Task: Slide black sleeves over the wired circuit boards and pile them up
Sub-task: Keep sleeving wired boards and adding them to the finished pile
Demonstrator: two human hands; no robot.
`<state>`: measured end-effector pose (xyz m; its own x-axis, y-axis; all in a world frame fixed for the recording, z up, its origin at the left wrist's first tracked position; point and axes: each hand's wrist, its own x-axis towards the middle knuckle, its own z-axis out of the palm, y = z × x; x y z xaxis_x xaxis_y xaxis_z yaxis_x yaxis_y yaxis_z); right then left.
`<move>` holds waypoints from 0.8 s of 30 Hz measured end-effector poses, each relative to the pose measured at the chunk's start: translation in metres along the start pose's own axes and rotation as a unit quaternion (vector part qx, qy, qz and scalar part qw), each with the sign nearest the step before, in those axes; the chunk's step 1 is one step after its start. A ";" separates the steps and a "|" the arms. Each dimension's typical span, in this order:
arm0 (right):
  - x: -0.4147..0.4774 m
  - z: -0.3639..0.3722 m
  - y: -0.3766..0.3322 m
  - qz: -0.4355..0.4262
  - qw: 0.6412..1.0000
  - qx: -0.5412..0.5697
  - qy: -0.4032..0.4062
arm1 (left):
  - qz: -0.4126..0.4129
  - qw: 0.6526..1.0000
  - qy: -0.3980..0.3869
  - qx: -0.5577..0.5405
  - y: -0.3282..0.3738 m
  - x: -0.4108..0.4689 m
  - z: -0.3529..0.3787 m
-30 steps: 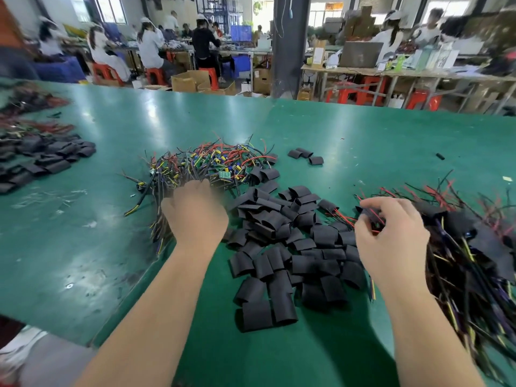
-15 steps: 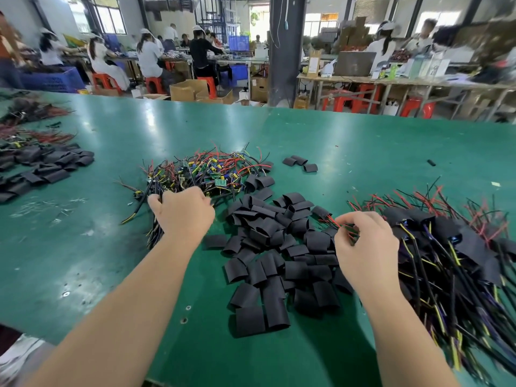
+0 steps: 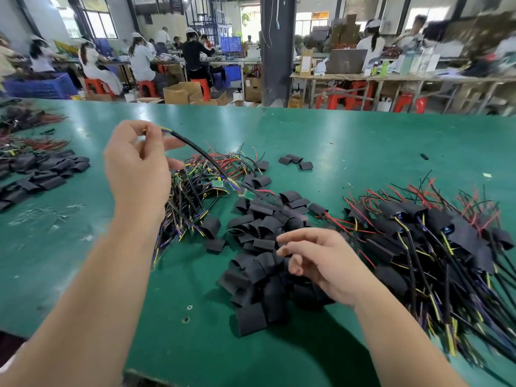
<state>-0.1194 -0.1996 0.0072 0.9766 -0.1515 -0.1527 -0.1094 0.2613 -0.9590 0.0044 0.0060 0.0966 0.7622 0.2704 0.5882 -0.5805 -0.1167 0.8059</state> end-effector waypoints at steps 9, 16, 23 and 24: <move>0.003 0.008 0.007 0.052 0.998 0.046 -0.008 | -0.084 0.992 -0.088 -0.042 -0.012 -0.044 0.025; 0.007 0.006 0.014 -0.003 0.999 0.033 -0.003 | -0.082 0.933 -0.323 -0.136 -0.007 -0.068 0.032; 0.009 0.006 0.011 -0.036 0.991 0.122 0.041 | -0.011 0.874 -0.465 0.140 -0.044 -0.082 0.035; 0.009 0.006 0.011 -0.041 0.989 0.136 0.038 | 0.039 0.851 -0.486 0.195 -0.049 -0.088 0.037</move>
<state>-0.1106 -0.1922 -0.0028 0.9622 -0.2514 -0.1052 0.0331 0.4909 -0.8706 -0.0235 -0.0470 0.0077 0.7129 -0.6486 0.2667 -0.6455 -0.4583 0.6110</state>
